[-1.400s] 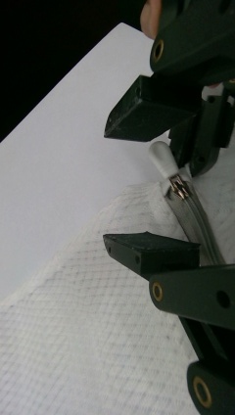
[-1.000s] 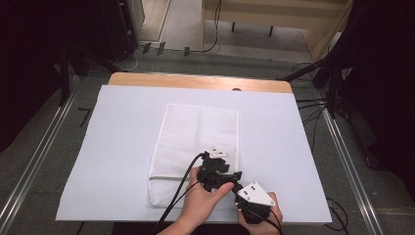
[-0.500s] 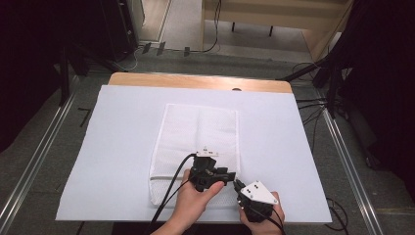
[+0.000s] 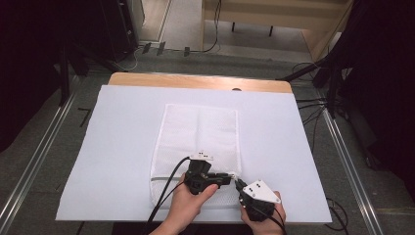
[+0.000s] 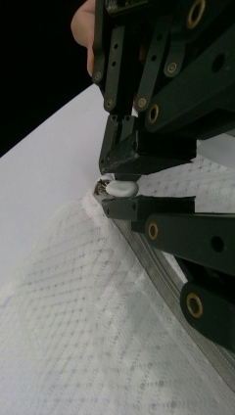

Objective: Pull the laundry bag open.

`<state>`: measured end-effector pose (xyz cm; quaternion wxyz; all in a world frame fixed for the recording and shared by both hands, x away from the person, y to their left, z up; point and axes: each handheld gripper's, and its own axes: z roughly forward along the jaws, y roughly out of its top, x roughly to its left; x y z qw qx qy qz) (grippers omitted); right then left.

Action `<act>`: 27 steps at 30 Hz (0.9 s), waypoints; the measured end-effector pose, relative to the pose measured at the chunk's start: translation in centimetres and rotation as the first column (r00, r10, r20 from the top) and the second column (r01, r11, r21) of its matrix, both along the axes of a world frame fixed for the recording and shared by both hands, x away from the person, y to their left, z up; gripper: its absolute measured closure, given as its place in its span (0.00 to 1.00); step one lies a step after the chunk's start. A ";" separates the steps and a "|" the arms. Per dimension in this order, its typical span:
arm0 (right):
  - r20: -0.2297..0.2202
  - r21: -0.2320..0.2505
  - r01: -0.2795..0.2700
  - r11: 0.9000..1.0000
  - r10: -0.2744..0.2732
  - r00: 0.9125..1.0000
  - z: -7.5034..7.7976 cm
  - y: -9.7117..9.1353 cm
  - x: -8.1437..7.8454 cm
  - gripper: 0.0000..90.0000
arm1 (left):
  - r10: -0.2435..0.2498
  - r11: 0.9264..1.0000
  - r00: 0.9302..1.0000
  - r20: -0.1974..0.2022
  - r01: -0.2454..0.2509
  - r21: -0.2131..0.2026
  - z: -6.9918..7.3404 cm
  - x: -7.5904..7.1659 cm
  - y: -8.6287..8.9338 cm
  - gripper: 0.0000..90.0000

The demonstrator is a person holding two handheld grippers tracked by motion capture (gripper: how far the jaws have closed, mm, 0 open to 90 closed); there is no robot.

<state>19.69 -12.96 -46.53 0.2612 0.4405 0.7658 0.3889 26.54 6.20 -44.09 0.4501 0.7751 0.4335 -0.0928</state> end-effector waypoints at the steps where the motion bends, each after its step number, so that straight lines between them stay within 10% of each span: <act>1: 0.000 0.000 0.000 1.000 0.000 1.000 0.0 0.0 0.0 0.98 | -0.010 1.000 1.000 -0.001 0.010 -0.005 -0.1 0.1 0.0 0.87; 27: 0.008 0.030 -0.019 0.999 0.019 1.000 0.6 0.1 0.0 0.99 | -0.072 0.997 0.996 0.053 0.071 0.008 -0.6 0.2 1.0 0.97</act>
